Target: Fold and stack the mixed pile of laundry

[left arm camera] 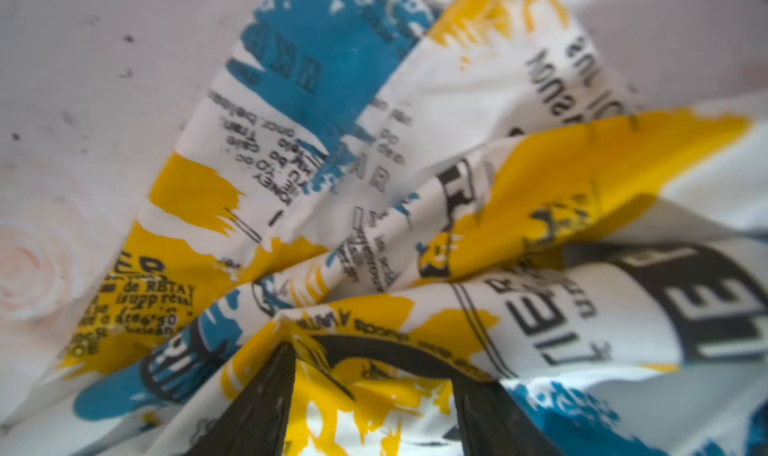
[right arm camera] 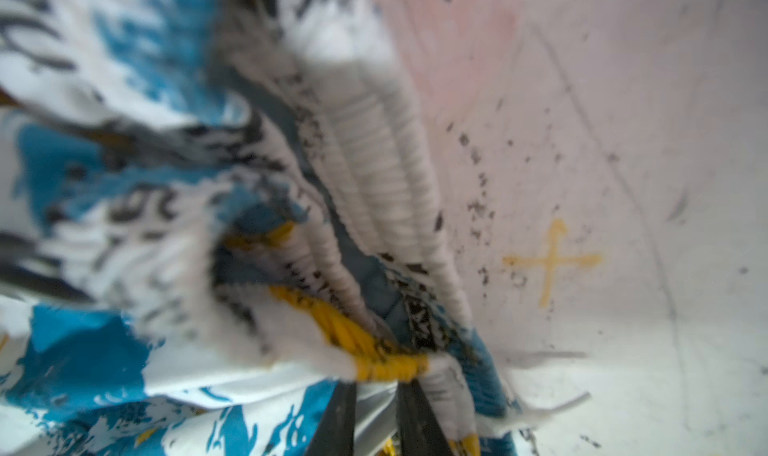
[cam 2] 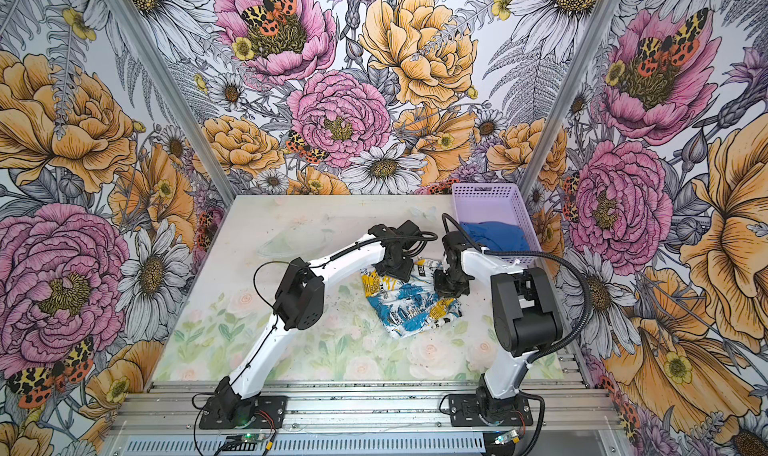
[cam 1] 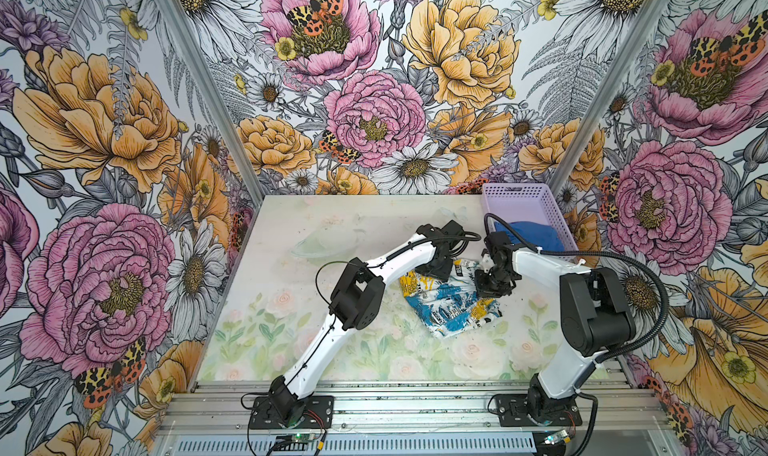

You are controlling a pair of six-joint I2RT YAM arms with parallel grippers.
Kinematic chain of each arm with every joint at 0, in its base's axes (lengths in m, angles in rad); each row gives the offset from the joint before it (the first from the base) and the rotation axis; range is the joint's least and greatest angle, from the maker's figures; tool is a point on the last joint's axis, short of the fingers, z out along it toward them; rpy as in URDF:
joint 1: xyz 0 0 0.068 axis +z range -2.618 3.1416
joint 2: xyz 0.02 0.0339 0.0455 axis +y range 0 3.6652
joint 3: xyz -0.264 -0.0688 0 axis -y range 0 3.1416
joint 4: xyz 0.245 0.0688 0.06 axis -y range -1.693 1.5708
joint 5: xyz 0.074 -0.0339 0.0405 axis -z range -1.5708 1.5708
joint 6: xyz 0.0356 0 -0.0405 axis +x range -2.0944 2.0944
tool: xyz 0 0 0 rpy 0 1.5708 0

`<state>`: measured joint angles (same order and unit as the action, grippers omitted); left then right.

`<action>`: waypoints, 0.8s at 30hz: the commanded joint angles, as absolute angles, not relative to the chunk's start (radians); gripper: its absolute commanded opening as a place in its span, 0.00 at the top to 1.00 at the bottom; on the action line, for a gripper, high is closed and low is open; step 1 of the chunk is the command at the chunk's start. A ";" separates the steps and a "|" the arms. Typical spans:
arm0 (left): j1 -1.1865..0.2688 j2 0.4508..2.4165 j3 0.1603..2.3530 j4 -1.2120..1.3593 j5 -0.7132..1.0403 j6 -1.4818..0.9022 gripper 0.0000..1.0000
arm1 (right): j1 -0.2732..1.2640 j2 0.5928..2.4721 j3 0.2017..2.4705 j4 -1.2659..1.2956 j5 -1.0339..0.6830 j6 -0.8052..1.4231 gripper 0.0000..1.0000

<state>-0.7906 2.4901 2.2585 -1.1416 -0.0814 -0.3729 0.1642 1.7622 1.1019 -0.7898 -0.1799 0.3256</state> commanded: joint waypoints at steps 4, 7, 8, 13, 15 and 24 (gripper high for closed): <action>-0.733 2.476 2.207 -1.143 -0.107 -0.378 0.39 | 0.176 1.852 1.230 -0.738 -0.200 0.285 0.77; -0.722 2.426 2.096 -1.123 -0.118 -0.405 0.40 | 0.194 1.894 1.298 -0.735 -0.209 0.283 0.75; -0.716 2.404 2.050 -1.113 -0.120 -0.419 0.40 | 0.201 1.909 1.324 -0.736 -0.210 0.282 0.74; -0.694 2.269 1.795 -1.054 -0.123 -0.506 0.42 | 0.232 1.980 1.456 -0.738 -0.237 0.279 0.71; -0.691 2.211 1.692 -1.037 -0.127 -0.543 0.42 | 0.245 1.998 1.496 -0.741 -0.254 0.282 0.70; -0.717 1.958 1.394 -0.946 -0.091 -0.747 0.41 | 0.268 1.874 1.529 -0.780 -0.302 0.362 0.63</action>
<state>-0.7036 2.0052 1.4273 -0.9745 -0.0967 -0.6544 0.2699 1.9640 1.5307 -0.7643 -0.2844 0.3260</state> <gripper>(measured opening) 0.587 0.366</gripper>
